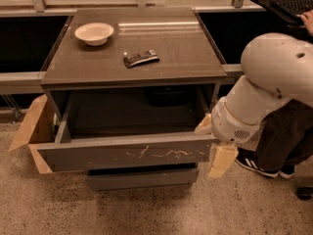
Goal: Close top drawer
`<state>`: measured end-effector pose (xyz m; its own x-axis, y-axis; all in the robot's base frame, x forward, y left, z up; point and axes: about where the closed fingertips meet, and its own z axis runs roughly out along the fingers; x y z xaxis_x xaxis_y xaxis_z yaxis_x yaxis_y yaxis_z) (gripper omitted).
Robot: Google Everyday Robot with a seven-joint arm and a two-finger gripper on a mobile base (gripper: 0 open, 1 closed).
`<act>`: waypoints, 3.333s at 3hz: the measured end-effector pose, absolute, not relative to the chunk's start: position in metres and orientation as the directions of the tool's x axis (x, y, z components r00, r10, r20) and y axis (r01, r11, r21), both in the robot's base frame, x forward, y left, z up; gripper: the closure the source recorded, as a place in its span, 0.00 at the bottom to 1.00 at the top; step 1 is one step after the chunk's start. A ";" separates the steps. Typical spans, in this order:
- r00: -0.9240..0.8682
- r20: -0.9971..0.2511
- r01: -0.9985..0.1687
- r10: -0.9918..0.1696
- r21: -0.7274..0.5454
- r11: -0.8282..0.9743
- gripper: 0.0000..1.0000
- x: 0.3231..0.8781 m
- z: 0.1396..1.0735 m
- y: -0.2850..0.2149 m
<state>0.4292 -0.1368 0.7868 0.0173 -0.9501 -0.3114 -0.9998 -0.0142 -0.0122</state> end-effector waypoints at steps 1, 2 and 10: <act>0.014 -0.329 -0.998 -0.944 0.048 -0.031 0.58 0.422 0.737 -0.124; 0.000 -0.343 -0.997 -0.939 0.078 -0.028 0.81 0.423 0.707 -0.118; 0.088 -0.282 -0.995 -0.955 -0.077 -0.069 0.04 0.531 0.640 -0.123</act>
Offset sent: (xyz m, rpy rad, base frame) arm -0.0039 0.0248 -0.1169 0.0555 0.1293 0.0053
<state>0.5307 -0.1231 0.6395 0.0876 -0.9553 -0.2825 -0.9947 -0.0685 -0.0765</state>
